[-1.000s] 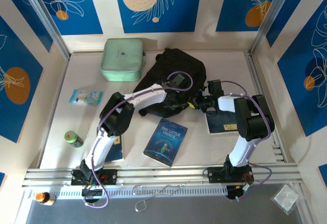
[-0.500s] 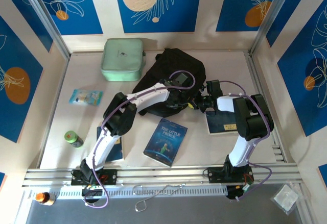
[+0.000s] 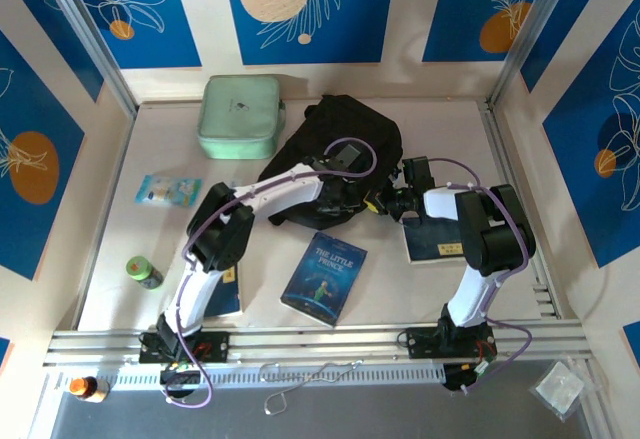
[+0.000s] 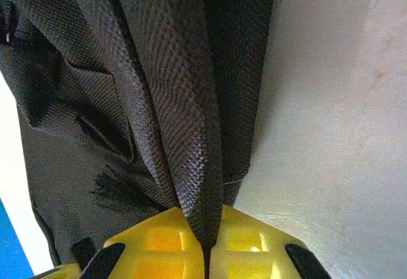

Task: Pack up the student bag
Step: Unzip the student bag at the top-center of the table.

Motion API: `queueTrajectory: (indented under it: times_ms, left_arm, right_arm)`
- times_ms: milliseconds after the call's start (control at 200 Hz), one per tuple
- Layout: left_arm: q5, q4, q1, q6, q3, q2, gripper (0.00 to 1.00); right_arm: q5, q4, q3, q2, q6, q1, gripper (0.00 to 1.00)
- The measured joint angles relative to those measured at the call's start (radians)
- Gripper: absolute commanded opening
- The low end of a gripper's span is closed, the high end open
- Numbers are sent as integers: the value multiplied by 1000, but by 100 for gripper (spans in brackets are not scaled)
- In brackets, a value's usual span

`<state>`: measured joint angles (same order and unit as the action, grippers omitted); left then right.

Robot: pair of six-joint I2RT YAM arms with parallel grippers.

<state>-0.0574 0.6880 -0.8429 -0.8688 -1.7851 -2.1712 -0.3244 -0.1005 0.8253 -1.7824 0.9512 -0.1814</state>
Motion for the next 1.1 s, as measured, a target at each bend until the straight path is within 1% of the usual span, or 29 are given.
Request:
queueTrajectory:
  times_ms: [110,225,425,670,775,935,1100]
  left_arm:
    - [-12,-3,0,14,18,27,0]
    - [-31,-4,0,33,30,36,0]
    - [-83,0,0,84,60,50,0]
    - [-181,39,-2,145,128,148,0]
    - [-206,54,3,158,160,182,0]
    - [-231,61,24,180,217,210,0]
    - [-250,49,70,218,298,253,0]
  right_arm:
    - [-2,13,7,0,0,0,6]
    - [-1,36,20,0,-1,0,2]
    - [10,95,64,0,-13,-2,2]
    - [48,134,98,-2,-32,-6,2]
    - [66,148,109,-2,-42,-6,2]
    - [83,171,127,-2,-61,-4,2]
    - [89,197,174,-17,-87,14,4]
